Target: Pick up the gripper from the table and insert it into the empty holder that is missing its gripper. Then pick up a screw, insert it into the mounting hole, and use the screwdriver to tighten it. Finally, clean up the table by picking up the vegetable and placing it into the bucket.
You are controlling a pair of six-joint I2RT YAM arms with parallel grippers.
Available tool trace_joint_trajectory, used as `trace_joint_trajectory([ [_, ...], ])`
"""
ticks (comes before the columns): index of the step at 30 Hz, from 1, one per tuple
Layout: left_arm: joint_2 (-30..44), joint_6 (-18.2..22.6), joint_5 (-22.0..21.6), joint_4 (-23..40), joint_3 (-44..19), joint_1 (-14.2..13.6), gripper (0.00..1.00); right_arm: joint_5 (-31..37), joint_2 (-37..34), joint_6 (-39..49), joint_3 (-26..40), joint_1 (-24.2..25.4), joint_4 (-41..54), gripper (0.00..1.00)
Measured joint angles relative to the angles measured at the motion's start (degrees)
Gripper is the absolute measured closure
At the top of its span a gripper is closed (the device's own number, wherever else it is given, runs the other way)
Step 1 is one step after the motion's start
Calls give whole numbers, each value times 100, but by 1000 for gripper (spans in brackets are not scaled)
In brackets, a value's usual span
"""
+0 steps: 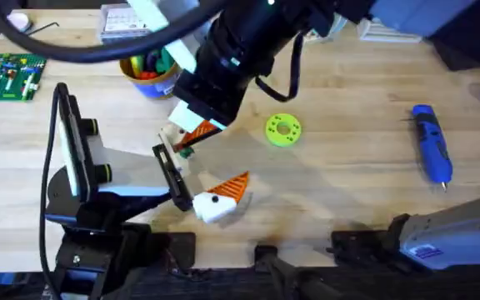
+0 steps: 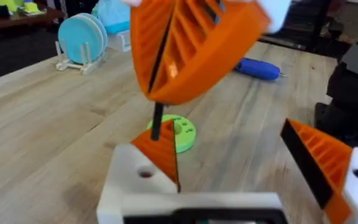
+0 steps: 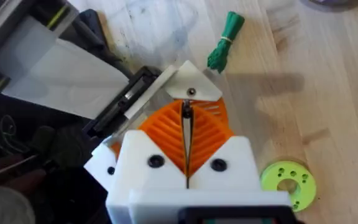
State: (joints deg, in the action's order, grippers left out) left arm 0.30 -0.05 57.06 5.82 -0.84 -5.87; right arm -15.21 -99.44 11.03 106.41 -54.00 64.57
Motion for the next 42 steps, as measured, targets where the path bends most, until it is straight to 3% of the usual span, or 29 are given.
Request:
trace_joint_trajectory([
  [42,2,-112,20,7,2,0,8,63,-467,15,90,-151,23,995],
])
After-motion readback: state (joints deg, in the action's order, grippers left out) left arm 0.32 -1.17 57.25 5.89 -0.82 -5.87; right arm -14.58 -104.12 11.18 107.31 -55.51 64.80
